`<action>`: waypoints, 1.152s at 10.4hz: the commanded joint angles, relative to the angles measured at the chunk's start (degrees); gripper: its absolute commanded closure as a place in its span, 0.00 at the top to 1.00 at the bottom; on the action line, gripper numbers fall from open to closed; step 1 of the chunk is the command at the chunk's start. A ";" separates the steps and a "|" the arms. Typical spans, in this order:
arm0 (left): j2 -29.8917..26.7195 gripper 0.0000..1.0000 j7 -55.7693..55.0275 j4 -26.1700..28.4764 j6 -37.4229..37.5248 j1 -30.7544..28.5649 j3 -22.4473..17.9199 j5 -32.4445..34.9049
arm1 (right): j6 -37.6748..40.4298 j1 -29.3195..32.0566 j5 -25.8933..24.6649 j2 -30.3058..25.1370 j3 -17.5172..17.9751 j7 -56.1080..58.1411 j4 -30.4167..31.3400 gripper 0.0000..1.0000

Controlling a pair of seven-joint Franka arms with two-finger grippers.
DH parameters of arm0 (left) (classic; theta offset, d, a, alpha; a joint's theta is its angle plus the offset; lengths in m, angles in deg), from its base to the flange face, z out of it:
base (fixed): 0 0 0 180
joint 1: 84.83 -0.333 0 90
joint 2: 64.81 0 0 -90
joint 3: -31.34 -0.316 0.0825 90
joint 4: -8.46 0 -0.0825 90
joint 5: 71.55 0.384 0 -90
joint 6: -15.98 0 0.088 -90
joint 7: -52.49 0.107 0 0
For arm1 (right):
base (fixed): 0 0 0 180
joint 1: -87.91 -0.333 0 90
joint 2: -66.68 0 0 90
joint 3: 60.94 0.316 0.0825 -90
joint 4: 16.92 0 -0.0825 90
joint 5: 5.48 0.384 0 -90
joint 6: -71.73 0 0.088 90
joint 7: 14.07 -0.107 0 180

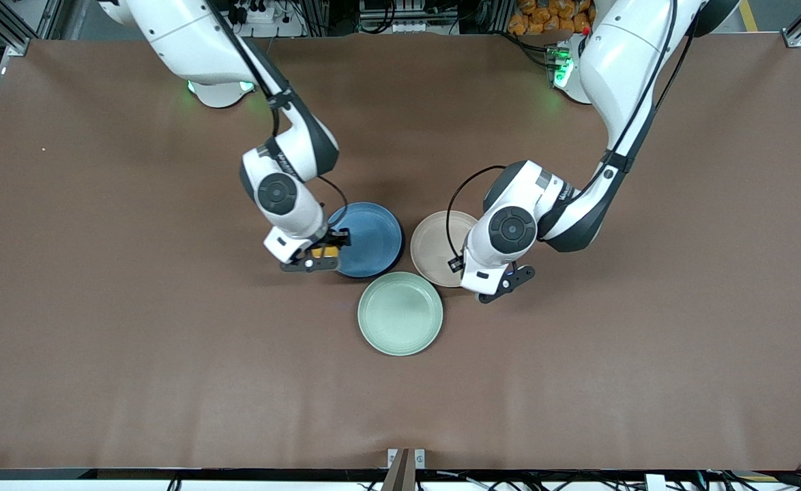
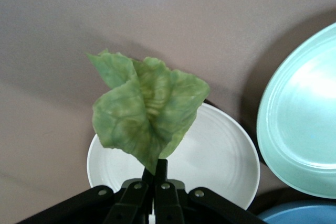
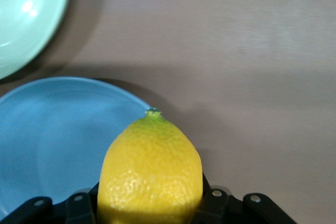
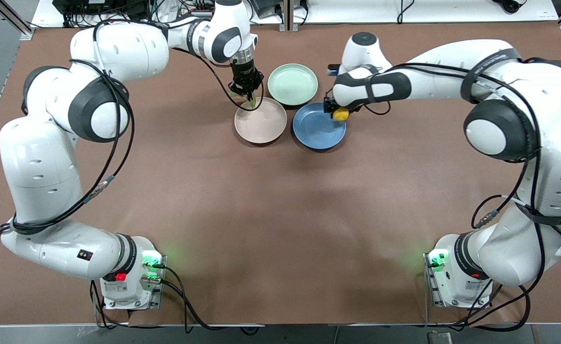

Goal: Place lemon and lettuce in plates
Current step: 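Carry the lemon to the blue plate while the left gripper carries lettuce to beige plate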

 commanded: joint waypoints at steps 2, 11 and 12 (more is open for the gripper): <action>0.62 0.00 -6.53 -1.16 -0.03 3.94 -0.49 0.78 | 0.28 -1.80 0.79 2.99 0.07 -1.07 -3.28 0.12; -3.93 1.00 -4.29 -1.33 1.28 3.95 -6.10 4.89 | 0.80 -1.36 0.44 5.02 1.83 -3.45 -6.79 1.00; -5.60 1.00 -0.33 -1.33 2.33 2.91 -6.29 5.43 | 1.50 -1.19 0.61 4.85 1.83 -3.45 -7.58 1.00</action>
